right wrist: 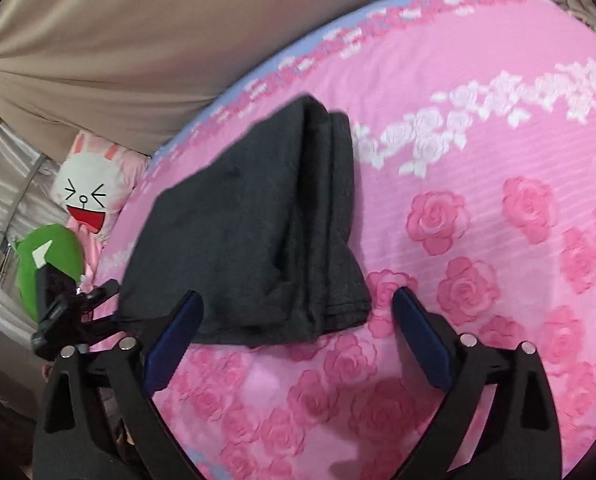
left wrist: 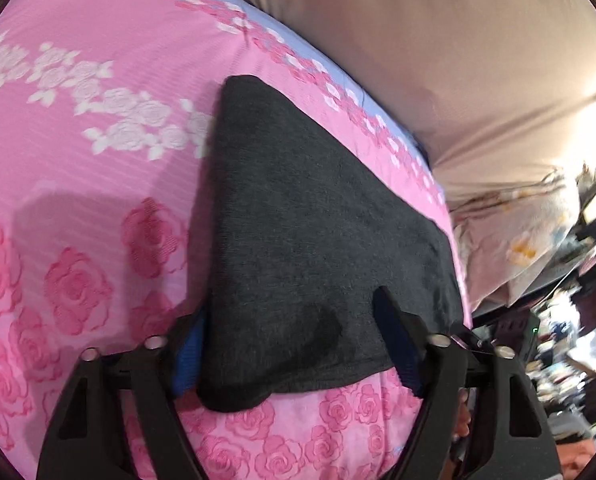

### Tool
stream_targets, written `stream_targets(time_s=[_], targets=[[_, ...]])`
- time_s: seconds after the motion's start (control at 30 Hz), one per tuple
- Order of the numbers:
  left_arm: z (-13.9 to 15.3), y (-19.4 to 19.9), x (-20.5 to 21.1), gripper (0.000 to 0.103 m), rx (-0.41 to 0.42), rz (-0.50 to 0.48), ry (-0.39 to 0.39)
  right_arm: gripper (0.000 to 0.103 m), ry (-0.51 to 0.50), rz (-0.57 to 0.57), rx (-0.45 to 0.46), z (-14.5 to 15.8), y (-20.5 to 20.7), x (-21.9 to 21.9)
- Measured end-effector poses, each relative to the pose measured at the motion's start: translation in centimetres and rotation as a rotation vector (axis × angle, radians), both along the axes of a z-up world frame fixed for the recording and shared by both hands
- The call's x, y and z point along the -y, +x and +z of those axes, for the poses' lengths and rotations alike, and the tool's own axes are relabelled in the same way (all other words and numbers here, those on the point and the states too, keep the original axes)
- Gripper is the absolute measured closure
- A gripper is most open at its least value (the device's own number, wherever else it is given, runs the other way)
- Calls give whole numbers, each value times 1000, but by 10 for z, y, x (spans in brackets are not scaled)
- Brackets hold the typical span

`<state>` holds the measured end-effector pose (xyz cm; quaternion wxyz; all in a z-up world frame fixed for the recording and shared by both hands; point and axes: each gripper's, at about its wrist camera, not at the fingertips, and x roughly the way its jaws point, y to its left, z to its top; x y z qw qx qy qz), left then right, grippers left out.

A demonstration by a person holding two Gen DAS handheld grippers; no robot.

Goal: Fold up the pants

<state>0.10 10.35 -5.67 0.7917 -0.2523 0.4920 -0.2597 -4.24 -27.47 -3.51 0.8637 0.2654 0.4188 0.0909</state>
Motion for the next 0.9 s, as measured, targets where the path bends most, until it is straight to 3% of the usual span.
stream_targets(time_s=[0.03, 0.07, 0.13, 0.2, 0.3, 0.33, 0.4, 0.43, 0.5, 0.53, 0.57, 0.63, 0.7, 0.77, 0.8, 0.9], targets=[[2, 4, 5, 77, -4, 1, 56, 64, -10, 4, -13, 3, 5, -3], [4, 8, 4, 82, -2, 0, 52, 73, -9, -3, -1, 8, 5, -3], [24, 8, -3, 92, 31, -3, 26, 75, -42, -1, 55, 36, -1, -7], [48, 0, -13, 94, 73, -9, 37, 75, -37, 11, 100, 61, -16, -10], [49, -13, -17, 93, 39, -56, 63, 72, -82, 27, 89, 66, -41, -13], [41, -16, -15, 92, 16, -70, 82, 67, -107, 29, 53, 55, -44, -13], [17, -21, -10, 92, -30, -79, 186, 65, -199, -39, -35, 27, -53, -6], [7, -25, -9, 87, -35, -63, 243, 46, -176, -79, -37, 22, -59, 2], [14, -34, -13, 87, -4, -29, 251, 58, -104, -176, 1, 32, -76, 22], [31, -38, -12, 88, 53, -10, 281, 67, -136, -192, 50, 48, -79, 24], [53, -42, -9, 89, 137, 15, 318, 82, -168, -186, 87, 60, -79, 22], [85, -44, 3, 89, 247, 26, 358, 99, -205, -134, 169, 89, -69, 6], [103, -34, 21, 87, 299, 19, 345, 99, -219, -56, 231, 103, -49, -15], [101, -19, 38, 82, 293, 0, 347, 99, -273, -18, 242, 97, -26, -35], [91, -6, 50, 70, 272, -6, 364, 99, -305, -10, 211, 83, -6, -42], [49, 20, 75, 67, 197, 11, 504, 103, -411, -71, 18, 24, 35, -31]])
